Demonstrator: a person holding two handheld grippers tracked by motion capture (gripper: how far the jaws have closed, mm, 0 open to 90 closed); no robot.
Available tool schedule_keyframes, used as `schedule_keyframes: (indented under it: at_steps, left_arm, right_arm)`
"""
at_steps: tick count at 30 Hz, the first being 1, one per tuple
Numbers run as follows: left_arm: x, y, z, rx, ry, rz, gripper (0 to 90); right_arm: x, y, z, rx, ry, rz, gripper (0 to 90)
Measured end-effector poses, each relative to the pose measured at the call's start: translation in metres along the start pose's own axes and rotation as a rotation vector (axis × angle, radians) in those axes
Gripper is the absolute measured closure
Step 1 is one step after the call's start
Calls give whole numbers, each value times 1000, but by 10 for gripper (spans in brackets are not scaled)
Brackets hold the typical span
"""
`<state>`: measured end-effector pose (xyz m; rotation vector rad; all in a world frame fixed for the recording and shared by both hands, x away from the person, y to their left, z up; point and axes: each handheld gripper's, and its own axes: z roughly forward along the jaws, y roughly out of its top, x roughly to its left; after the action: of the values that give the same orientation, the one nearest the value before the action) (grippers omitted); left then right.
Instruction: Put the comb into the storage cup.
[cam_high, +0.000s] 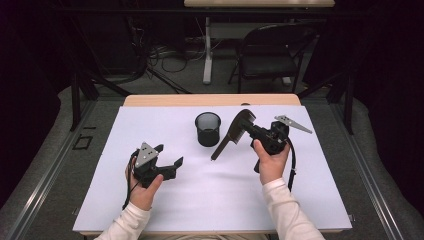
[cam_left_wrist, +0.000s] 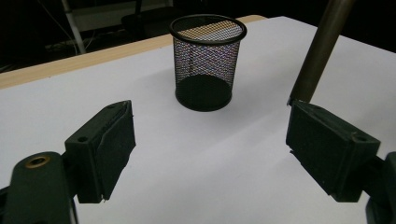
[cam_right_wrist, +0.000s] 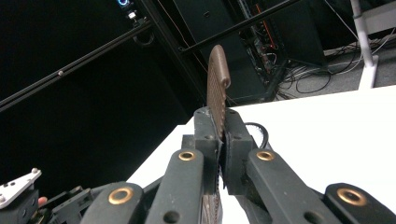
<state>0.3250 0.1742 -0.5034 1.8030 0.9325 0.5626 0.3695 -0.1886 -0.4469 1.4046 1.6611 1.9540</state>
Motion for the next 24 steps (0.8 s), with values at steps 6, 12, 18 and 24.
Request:
schedule_keyframes:
  at_steps: [6,12,18,24]
  left_arm:
    - [3,0,-2,-2,8,-6,160]
    - [4,0,-2,-6,13,-8,160]
    - [4,0,-2,-4,10,-7,160]
    - [5,0,-3,-9,10,-9,160]
  right_arm:
    - [5,15,6,-15,-4,-7,874]
    - [11,27,15,-20,-12,-32,874]
    - [16,37,25,-21,-16,-39,874]
    - [21,44,33,-24,-24,-49,874]
